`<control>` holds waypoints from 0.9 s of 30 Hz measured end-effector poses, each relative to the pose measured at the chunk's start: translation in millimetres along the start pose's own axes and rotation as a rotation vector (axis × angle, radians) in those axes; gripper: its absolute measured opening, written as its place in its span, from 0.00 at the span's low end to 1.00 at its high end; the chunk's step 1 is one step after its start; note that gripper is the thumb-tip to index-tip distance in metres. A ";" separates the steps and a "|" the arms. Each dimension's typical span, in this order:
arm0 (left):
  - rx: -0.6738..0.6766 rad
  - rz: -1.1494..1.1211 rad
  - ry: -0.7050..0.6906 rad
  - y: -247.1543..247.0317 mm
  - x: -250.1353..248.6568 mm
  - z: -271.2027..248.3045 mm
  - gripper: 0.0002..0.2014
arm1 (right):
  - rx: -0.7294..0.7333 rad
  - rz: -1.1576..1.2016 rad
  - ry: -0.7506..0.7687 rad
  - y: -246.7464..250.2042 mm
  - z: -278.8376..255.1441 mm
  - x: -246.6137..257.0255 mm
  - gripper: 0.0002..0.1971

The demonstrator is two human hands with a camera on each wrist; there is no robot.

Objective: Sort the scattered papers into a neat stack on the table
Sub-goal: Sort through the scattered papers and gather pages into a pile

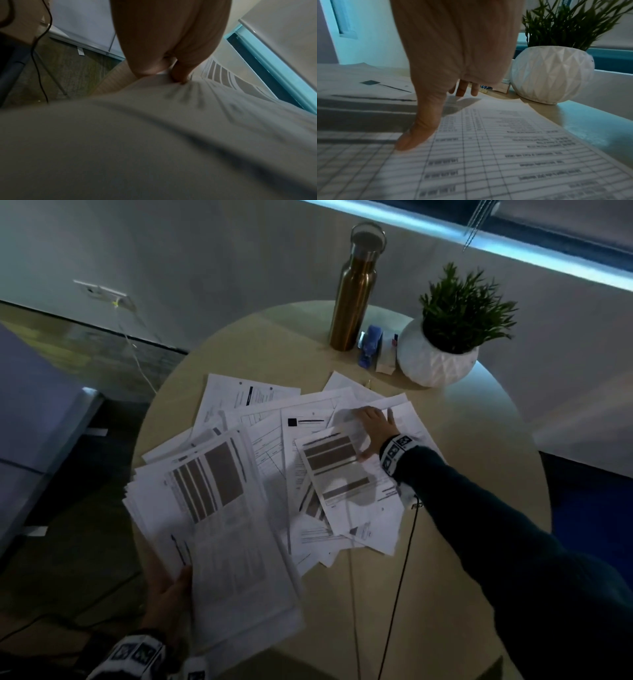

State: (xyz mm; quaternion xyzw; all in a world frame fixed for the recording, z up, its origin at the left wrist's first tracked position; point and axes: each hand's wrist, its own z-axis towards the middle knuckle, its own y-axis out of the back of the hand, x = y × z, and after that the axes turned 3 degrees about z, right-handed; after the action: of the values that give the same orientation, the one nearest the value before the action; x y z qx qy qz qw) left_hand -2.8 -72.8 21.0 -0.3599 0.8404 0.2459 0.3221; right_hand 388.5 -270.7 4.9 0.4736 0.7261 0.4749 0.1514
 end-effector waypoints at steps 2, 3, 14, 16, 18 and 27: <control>-0.012 0.018 -0.026 1.9 2.9 3.7 0.24 | -0.003 -0.036 0.027 5.2 6.1 0.5 0.52; 0.000 0.013 -0.034 1.7 2.1 4.4 0.24 | -0.001 -0.059 0.031 7.1 8.2 1.0 0.47; 0.032 -0.012 0.068 -2.3 -6.3 -0.7 0.21 | -0.310 0.513 -0.360 34.1 -70.9 -43.2 0.07; 0.031 -0.012 0.063 1.1 2.6 7.0 0.19 | -0.322 0.688 -0.515 19.9 -93.4 -51.4 0.19; 0.045 -0.021 0.084 3.5 7.0 11.2 0.20 | -0.302 0.753 -0.627 -6.8 -110.1 -48.4 0.27; 0.053 0.121 0.097 6.8 7.7 16.5 0.27 | -0.645 1.097 -0.779 -94.1 -116.0 11.5 0.20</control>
State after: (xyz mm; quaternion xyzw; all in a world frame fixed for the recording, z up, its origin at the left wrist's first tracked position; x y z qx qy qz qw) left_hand -6.2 -61.4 5.6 -0.3113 0.8814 0.2248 0.2750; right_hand 253.8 -334.0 -12.5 0.8340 0.1038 0.4695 0.2705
